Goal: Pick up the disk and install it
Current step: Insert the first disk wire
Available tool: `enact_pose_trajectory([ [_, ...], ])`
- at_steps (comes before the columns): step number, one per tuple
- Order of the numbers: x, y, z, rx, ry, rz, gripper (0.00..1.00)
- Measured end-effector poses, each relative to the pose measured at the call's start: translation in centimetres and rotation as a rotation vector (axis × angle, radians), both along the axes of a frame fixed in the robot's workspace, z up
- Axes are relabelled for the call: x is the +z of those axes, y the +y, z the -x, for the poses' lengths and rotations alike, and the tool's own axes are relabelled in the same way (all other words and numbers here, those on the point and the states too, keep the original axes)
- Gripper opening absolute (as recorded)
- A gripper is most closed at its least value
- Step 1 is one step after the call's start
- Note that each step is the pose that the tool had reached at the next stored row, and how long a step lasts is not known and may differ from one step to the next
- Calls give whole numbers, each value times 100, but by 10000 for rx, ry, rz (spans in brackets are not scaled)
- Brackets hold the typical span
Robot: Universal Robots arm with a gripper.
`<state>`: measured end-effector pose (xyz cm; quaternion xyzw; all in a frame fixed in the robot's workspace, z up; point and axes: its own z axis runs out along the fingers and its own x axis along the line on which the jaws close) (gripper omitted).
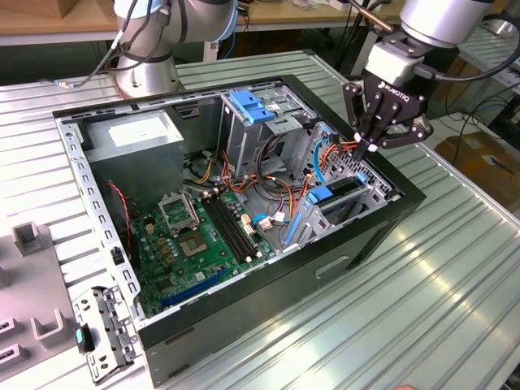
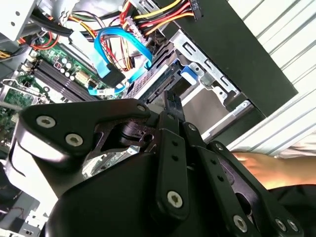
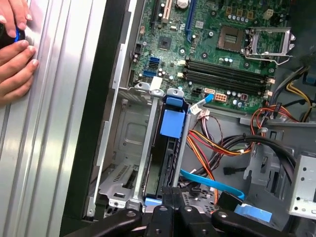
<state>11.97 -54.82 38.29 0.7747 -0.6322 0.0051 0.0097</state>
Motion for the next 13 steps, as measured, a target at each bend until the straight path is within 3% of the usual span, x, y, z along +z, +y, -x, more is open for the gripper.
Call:
enact_pose_trajectory([
  [9,29,10,-37,162,0,3,11],
  [13,41,14,-69,589,1,7,11],
])
